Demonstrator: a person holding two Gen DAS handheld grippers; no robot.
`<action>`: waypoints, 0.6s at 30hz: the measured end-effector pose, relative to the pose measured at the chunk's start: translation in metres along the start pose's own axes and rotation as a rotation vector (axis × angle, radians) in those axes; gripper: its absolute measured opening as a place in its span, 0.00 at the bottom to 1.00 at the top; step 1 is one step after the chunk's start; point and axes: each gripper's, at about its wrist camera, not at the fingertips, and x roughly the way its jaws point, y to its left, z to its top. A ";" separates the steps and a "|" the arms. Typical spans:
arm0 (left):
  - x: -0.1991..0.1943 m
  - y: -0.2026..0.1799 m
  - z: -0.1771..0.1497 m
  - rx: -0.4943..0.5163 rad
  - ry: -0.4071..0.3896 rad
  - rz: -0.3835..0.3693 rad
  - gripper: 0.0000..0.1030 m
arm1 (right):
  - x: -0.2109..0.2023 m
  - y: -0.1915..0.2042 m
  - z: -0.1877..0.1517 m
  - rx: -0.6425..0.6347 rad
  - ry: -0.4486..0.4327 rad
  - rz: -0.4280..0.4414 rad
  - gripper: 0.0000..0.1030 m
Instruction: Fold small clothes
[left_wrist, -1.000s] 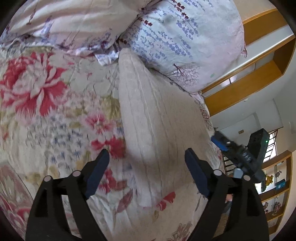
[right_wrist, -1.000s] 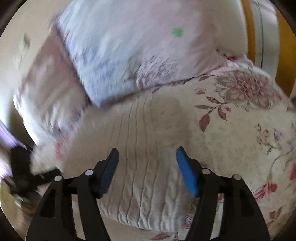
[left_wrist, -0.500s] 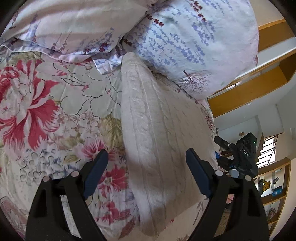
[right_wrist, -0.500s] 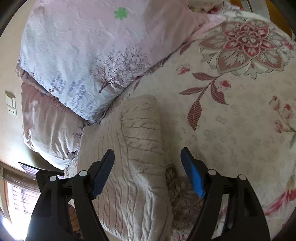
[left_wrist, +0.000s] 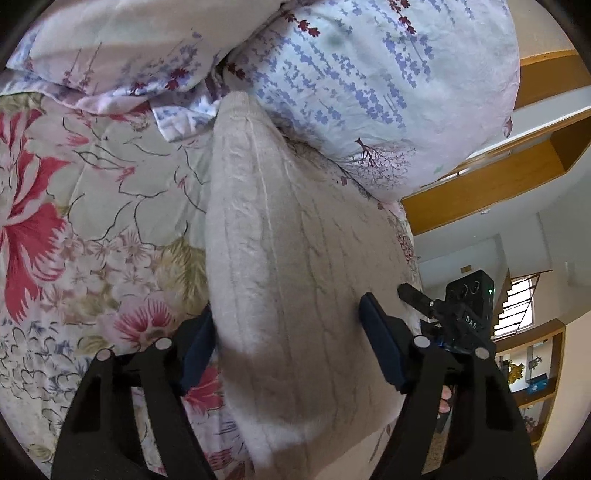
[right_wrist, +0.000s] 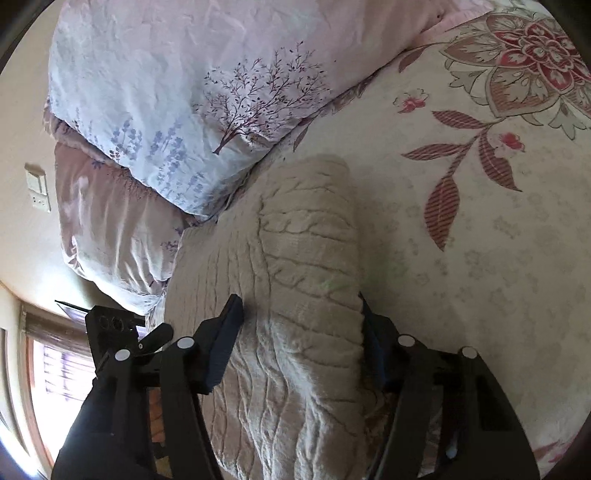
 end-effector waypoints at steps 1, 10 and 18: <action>0.000 -0.001 0.000 0.002 -0.001 0.002 0.71 | 0.000 -0.001 0.000 0.002 0.000 0.007 0.52; -0.006 -0.015 -0.006 0.033 -0.035 -0.007 0.38 | -0.007 0.012 -0.012 -0.038 -0.052 0.061 0.27; -0.042 -0.027 -0.013 0.084 -0.043 -0.067 0.34 | -0.021 0.056 -0.032 -0.079 -0.083 0.118 0.25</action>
